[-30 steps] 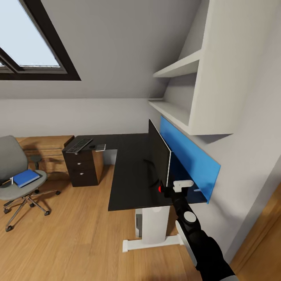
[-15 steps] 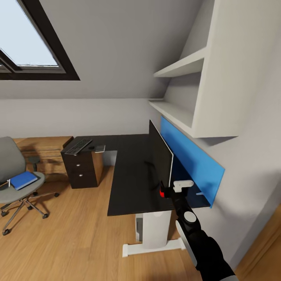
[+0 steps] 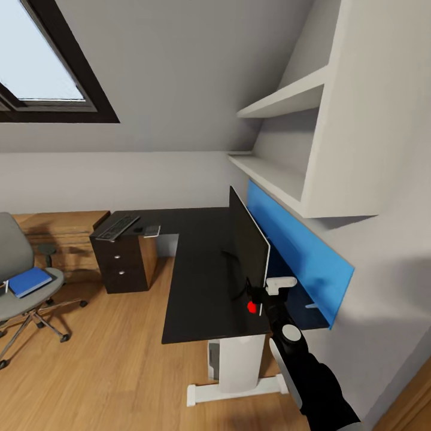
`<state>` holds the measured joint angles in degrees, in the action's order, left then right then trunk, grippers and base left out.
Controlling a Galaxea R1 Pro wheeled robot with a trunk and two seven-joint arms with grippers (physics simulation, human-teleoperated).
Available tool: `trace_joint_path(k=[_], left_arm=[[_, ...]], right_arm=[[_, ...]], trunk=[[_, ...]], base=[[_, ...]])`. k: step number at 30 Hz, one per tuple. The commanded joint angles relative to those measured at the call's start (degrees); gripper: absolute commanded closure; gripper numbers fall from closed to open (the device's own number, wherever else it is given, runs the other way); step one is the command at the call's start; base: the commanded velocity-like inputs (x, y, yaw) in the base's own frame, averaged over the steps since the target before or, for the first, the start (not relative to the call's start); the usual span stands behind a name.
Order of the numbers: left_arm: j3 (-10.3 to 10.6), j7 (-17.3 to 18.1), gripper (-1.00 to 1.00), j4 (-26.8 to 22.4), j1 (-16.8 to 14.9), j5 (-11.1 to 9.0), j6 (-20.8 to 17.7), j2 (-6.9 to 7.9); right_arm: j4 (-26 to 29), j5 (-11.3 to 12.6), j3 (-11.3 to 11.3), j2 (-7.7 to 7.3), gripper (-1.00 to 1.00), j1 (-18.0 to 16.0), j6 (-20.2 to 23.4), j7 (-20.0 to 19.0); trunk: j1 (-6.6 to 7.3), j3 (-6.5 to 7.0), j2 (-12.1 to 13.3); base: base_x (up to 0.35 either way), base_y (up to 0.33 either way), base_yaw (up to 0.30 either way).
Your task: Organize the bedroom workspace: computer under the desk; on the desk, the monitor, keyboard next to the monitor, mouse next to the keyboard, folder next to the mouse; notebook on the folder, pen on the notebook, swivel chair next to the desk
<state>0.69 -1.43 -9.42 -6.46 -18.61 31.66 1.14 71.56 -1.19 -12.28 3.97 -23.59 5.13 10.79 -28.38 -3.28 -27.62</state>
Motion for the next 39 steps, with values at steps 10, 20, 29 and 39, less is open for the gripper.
trace_joint_path(k=[10,20,29,39], left_arm=[[0.1,-0.1,-1.0,0.0,0.0,0.0,0.2,0.0],[0.1,-0.1,-1.0,0.0,0.0,0.0,0.2,0.0],[0.0,-0.1,-1.0,0.0,0.0,0.0,0.2,-0.02],[0.0,-0.2,-1.0,0.0,0.0,0.0,0.2,0.0]], right_arm=[[0.1,-0.1,-0.1,-0.02,-1.0,-0.1,0.4,0.4],[0.1,-0.2,-0.1,-0.02,-1.0,-0.1,0.4,0.4],[-0.1,-0.2,-0.1,-0.02,-1.0,-0.1,0.4,0.4],[-0.2,-0.2,-0.1,-0.02,-1.0,-0.1,0.4,0.4]], trunk=[[-0.04,-0.12,-0.1],[-0.04,-0.12,-0.1],[-0.04,-0.12,-0.1],[-0.04,-0.12,-0.1]], base=[[0.043,-0.042,0.0],[0.105,-0.035,0.0],[0.089,-0.016,0.0],[0.087,-0.014,0.0]])
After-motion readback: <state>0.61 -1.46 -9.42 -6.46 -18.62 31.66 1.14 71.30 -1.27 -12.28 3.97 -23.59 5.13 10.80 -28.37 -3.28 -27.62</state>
